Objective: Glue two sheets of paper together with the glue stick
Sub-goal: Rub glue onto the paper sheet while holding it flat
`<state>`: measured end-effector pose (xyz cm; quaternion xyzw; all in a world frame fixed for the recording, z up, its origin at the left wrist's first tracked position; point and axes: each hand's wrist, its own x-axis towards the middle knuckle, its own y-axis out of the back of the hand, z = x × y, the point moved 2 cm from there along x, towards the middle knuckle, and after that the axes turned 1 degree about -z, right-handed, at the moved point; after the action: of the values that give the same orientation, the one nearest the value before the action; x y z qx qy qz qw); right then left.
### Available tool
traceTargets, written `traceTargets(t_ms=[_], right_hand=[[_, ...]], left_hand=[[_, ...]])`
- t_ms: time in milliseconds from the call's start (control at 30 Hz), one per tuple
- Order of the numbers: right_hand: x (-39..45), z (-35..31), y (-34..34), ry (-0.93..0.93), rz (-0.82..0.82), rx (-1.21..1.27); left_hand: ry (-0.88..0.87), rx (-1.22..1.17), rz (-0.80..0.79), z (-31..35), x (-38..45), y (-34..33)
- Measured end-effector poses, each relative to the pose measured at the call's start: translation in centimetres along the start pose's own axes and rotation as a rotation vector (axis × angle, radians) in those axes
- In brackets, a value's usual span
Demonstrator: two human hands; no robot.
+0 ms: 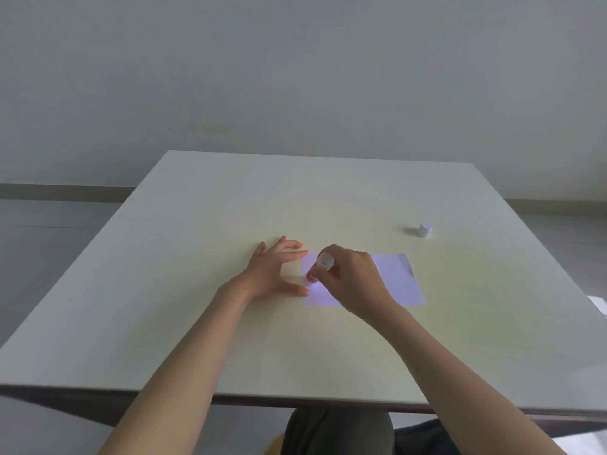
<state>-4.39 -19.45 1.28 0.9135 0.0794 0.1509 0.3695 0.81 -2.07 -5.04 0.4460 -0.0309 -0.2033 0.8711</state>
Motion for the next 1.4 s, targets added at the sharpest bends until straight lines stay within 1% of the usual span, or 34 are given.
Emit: traceTargets(t_ms=[367, 700, 800, 900, 1067, 1400], right_hand=[[-2.2, 1.6, 2.2, -0.129, 0.001, 0.015], [-1.7, 3.9, 4.4, -0.241, 0.095, -0.039], [-0.5, 2.6, 4.0, -0.215, 0.131, 0.02], [1.0, 0.8, 2.2, -0.154, 0.087, 0.058], [2.5, 0.6, -0.1, -0.153, 0.045, 0.029], [1.9, 3.4, 2.8, -0.229, 0.099, -0.071]], left_hand=[[-0.001, -0.001, 0.027, 0.2, 0.0, -0.1], [0.004, -0.001, 0.019, 0.4, -0.3, 0.0], [0.008, 0.01, 0.012, 0.5, -0.2, 0.1], [0.014, 0.019, 0.005, 0.6, -0.3, 0.2], [0.03, -0.073, 0.008, 1.0, -0.7, 0.3], [0.013, 0.035, 0.019, 0.6, -0.3, 0.1]])
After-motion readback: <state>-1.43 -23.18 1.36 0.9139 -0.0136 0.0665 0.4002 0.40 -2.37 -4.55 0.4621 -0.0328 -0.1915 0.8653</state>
